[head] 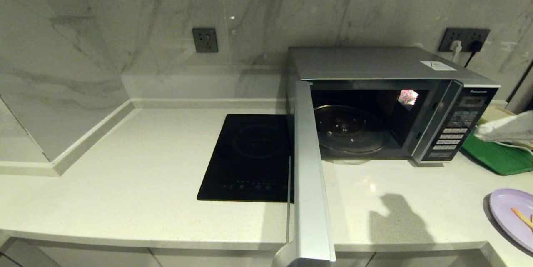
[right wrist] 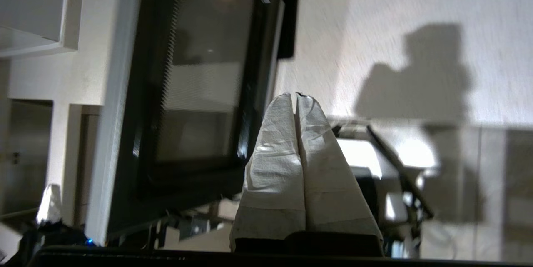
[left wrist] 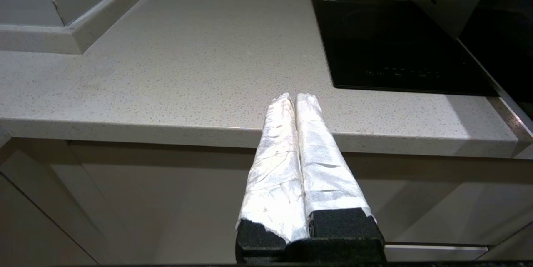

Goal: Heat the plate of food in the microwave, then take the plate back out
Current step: Close the microwave oven

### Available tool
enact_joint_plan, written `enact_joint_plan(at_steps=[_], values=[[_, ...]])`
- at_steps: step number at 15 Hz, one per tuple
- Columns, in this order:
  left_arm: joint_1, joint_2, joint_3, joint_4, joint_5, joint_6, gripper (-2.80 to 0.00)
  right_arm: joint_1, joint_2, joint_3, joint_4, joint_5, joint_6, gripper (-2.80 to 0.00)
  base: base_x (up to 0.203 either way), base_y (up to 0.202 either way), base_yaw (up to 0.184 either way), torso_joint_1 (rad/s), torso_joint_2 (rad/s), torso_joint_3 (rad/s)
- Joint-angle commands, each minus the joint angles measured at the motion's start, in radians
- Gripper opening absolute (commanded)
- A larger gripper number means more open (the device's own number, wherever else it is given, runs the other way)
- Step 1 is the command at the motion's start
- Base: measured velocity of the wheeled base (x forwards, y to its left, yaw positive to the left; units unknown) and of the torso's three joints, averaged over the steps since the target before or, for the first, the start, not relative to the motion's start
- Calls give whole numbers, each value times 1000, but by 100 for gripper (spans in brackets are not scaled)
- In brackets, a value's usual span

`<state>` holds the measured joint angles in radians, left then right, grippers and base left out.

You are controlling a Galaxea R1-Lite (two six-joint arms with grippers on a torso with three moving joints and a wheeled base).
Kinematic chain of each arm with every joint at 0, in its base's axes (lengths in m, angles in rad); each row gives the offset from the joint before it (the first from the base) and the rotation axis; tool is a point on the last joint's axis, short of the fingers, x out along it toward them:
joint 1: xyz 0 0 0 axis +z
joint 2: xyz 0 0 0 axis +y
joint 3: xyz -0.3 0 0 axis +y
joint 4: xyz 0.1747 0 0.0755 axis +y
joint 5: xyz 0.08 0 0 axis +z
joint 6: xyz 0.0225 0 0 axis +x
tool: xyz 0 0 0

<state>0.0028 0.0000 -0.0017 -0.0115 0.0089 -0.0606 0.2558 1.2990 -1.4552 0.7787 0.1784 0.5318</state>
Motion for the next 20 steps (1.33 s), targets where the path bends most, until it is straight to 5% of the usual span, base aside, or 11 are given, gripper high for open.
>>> enact_joint_plan(at_steps=[1,6,10,20], values=[[0,0,0,-1,0,-1,-280,167,188,-186,15,-127,24,-280,0,0,0,0,0,0],[0,0,0,-1,0,-1,-280,430,409,-484,114,-279,42,-280,0,0,0,0,0,0],[0,0,0,-1,0,-1,-280,640,468,-523,122,-408,41,-280,0,0,0,0,0,0],[0,0,0,-1,0,-1,-280,751,554,-523,101,-400,44,-280,0,0,0,0,0,0]])
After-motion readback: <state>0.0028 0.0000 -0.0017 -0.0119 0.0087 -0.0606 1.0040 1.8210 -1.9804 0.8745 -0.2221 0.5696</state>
